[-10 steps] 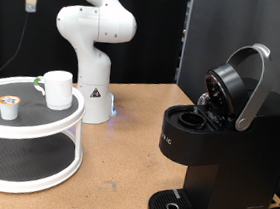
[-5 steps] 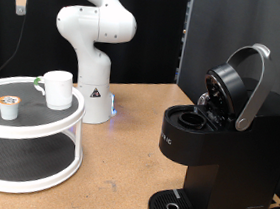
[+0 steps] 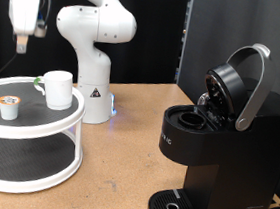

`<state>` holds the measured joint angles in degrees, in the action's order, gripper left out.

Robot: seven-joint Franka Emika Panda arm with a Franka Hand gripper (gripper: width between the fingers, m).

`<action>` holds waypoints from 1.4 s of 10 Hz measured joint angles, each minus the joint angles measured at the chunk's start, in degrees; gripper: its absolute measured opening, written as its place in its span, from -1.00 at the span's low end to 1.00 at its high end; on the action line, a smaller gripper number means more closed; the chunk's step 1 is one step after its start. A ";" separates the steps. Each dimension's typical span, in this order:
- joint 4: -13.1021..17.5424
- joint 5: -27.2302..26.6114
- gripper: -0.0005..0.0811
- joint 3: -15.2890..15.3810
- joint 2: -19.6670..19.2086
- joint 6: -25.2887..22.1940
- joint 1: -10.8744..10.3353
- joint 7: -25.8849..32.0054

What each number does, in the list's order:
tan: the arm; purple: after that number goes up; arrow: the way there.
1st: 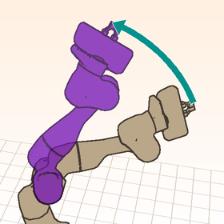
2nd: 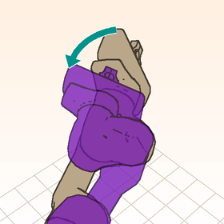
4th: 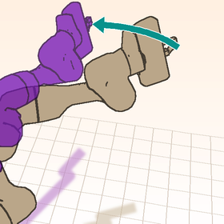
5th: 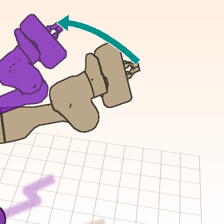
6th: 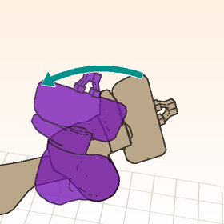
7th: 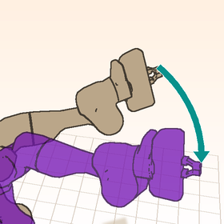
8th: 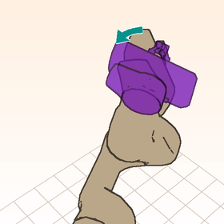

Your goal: Make a cup of coffee with the keurig machine

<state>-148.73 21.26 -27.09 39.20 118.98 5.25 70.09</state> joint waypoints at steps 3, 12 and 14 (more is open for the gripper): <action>-3.67 0.04 0.97 -1.49 -2.45 6.58 1.14 -4.05; -3.43 0.05 0.97 -4.02 -10.51 10.33 1.44 -3.78; -3.61 0.32 0.97 -4.07 -12.11 12.24 1.44 -2.62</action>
<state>-152.34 21.58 -31.16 27.10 131.22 6.69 67.47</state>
